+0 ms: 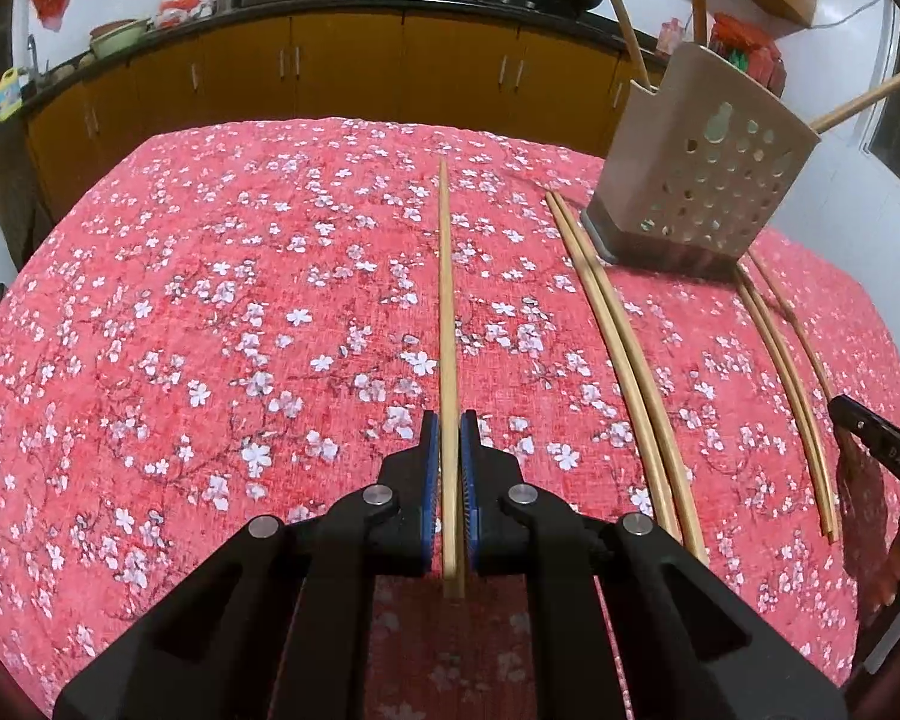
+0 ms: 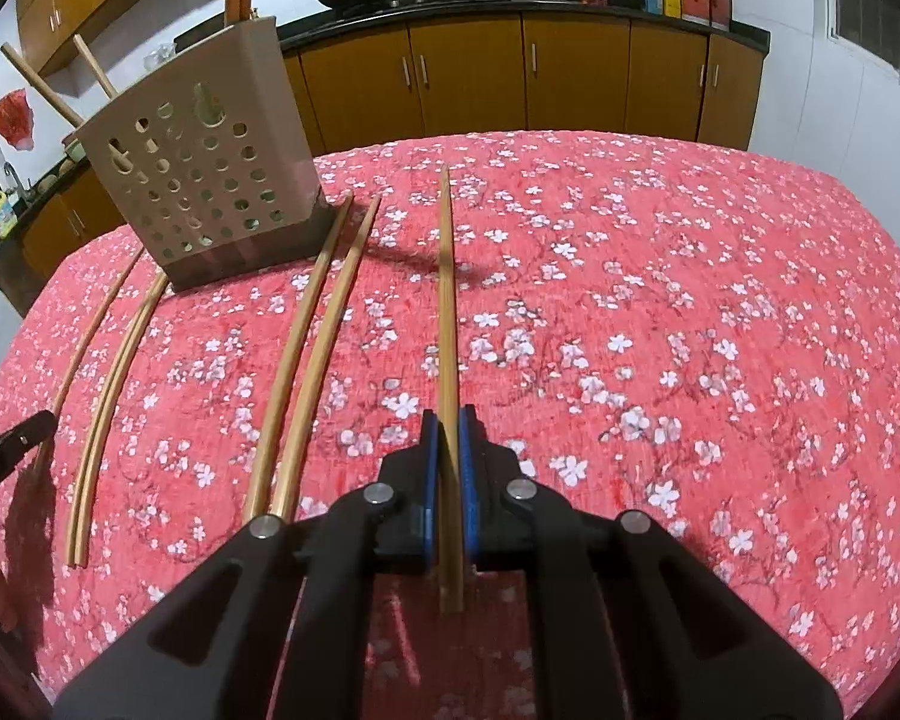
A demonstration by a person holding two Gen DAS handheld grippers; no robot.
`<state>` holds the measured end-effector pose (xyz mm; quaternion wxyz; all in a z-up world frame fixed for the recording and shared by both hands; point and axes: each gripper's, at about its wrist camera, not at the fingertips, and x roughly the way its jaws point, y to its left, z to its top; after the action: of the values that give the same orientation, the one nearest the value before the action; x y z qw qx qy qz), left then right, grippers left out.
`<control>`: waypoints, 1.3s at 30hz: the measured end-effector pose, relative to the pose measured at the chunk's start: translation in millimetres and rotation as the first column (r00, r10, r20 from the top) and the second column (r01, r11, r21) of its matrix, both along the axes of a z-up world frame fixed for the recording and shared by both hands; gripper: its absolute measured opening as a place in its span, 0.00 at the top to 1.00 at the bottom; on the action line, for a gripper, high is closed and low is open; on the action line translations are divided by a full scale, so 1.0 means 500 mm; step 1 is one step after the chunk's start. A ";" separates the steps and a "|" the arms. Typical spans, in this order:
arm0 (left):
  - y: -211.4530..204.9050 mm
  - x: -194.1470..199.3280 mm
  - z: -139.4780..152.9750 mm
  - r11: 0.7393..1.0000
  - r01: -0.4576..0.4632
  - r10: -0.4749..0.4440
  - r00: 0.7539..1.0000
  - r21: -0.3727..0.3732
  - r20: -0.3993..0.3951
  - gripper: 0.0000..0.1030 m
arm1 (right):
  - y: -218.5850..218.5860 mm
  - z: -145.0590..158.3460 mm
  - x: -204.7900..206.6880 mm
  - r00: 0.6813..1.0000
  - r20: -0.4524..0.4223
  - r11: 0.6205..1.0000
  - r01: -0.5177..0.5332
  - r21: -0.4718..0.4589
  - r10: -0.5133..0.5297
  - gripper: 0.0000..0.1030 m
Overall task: Organize utensils
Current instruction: 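Close the left tool on a chopstick while the right tool grasps another chopstick, then lift the left tool's chopstick over the beige holder while the right tool carries its chopstick there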
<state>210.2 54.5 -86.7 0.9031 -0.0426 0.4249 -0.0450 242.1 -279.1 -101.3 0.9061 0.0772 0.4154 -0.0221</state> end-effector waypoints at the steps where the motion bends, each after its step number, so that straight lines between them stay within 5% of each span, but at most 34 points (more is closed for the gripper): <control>1: 0.001 0.000 0.000 1.000 0.000 0.000 1.000 -0.001 0.000 0.93 | 0.000 0.000 -0.001 1.000 0.001 1.000 -0.001 0.001 0.001 0.92; 8: 0.010 -0.002 0.015 1.000 -0.002 0.002 1.000 -0.013 0.000 0.93 | -0.010 0.037 -0.027 0.999 0.047 1.000 0.001 0.021 -0.002 0.92; 15: 0.025 -0.021 0.106 0.999 -0.006 0.010 0.993 -0.033 0.114 0.93 | -0.029 0.136 -0.060 0.984 0.178 1.000 0.017 0.024 -0.021 0.92; 26: 0.044 -0.043 0.257 0.997 0.001 0.025 0.950 -0.082 0.311 0.93 | -0.043 0.261 -0.089 0.934 0.356 0.999 0.032 0.019 -0.037 0.92; 39: 0.046 -0.037 0.316 0.997 0.018 0.013 0.929 -0.079 0.369 0.93 | -0.024 0.362 -0.093 0.892 0.452 0.997 -0.052 0.056 0.021 0.92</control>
<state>191.6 77.7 71.2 0.9643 -0.0695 0.2456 -0.0705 195.5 -290.8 79.6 0.9748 0.1027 0.1961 0.0272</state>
